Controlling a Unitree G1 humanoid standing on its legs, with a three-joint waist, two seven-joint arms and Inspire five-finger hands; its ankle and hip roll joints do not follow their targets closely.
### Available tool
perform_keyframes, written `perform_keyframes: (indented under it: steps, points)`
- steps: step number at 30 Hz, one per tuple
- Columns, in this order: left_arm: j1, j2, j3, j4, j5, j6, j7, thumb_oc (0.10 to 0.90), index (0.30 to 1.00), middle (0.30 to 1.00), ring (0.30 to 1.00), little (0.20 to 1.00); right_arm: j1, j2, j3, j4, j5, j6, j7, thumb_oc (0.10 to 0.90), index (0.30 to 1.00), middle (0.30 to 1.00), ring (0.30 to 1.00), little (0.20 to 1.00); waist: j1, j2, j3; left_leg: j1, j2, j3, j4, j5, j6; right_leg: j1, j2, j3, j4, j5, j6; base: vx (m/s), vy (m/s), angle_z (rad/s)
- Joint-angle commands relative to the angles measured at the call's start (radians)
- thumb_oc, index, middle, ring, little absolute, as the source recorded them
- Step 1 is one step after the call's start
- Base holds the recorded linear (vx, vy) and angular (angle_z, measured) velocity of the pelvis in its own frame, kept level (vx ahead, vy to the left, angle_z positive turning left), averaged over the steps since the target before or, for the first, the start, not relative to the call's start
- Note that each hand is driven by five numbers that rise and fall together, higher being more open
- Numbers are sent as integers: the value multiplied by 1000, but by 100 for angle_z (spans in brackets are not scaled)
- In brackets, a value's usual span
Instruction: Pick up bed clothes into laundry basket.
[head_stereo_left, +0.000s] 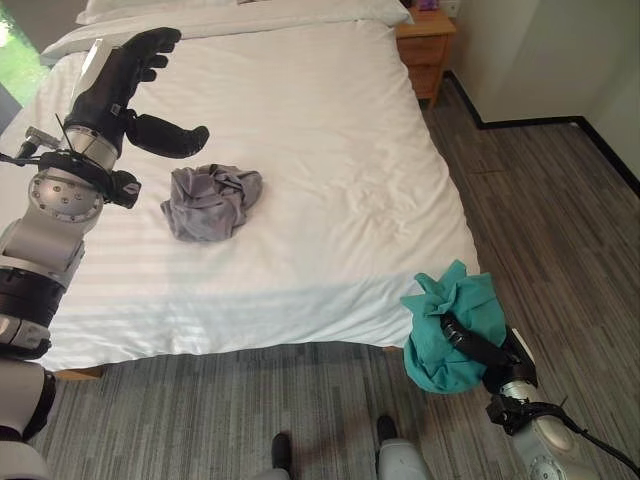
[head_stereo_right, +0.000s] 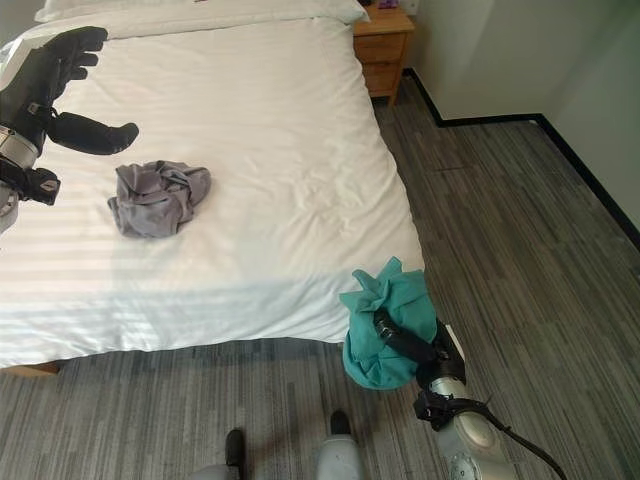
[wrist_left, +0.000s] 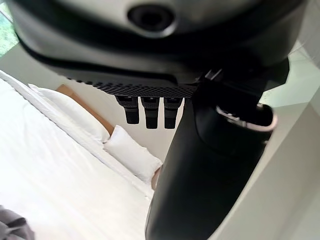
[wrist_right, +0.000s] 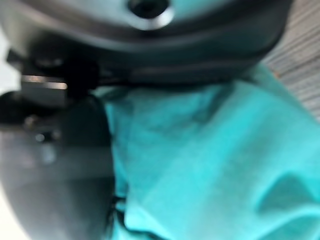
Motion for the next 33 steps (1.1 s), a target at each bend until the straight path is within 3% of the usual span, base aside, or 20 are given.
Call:
perform_keyframes:
  steps: [1, 6, 13, 15, 22, 23, 27, 31, 33]
  points:
    - [-233, 66, 12, 129, 105, -11, 52, 800, 900, 900, 900, 900, -42, -11, -14, -124, 28, -79, 51, 400, 300, 300, 300, 300, -6, -70, -59, 41, -50, -17, -29, -78, 51, 83, -41, 27, -173, 95, 91, -33, 42, -5]
    - [-360, 24, -54, 339, 179, 15, 73, 800, 900, 900, 900, 900, -45, -24, 16, -136, 35, -79, 66, 400, 300, 300, 300, 300, -27, -94, -31, 18, -48, 6, -39, -71, 47, 51, -45, 45, -192, 118, 99, -27, 31, -13]
    - [-409, 30, -94, 440, 246, 16, 73, 800, 900, 900, 900, 900, -101, -58, 58, -154, 52, -105, 70, 400, 300, 300, 300, 300, -43, -121, 27, -39, -45, 35, -43, -58, 42, -17, -38, 81, -216, 155, 103, -57, 41, -12]
    - [-445, 33, -110, 493, 263, 19, 83, 800, 900, 900, 900, 900, -123, -78, 76, -166, 54, -117, 69, 400, 300, 300, 300, 300, -56, -140, 71, -84, -37, 40, -42, -44, 36, -64, -30, 88, -221, 174, 100, -121, 8, -18]
    - [-497, 63, -140, 564, 299, 35, 114, 800, 900, 900, 900, 900, -148, -92, 107, -148, 37, -139, 41, 400, 300, 300, 300, 300, -83, -197, 132, -193, -20, 37, -44, -11, 22, -150, -12, 81, -255, 226, 102, -86, -41, -8]
    - [-486, 64, -125, 587, 294, 40, 117, 800, 900, 900, 900, 900, -149, -86, 112, -158, 26, -145, 29, 400, 300, 300, 300, 300, -88, -212, 152, -219, -11, 37, -44, -5, 18, -175, -8, 80, -263, 238, 104, -55, -11, -1]
    - [-421, 48, -59, 633, 271, 54, 107, 800, 900, 900, 900, 900, -130, -51, 123, -171, 1, -147, 16, 400, 300, 300, 300, 300, -93, -227, 166, -251, -2, 36, -44, 3, 15, -206, -7, 80, -268, 241, 107, -45, 5, -2]
    - [-337, 27, 7, 655, 264, 69, 77, 800, 900, 900, 900, 900, -98, -36, 107, -183, -10, -141, 16, 400, 300, 300, 300, 300, -87, -223, 161, -250, -4, 37, -44, -2, 17, -209, -12, 79, -267, 234, 106, -6, 7, -2]
    - [-310, 24, 24, 658, 256, 74, 54, 400, 300, 300, 300, 300, -88, -33, 100, -185, -7, -139, 20, 400, 300, 300, 300, 300, -83, -219, 161, -243, -6, 35, -44, -7, 17, -202, -16, 79, -266, 228, 106, 0, 0, 0]
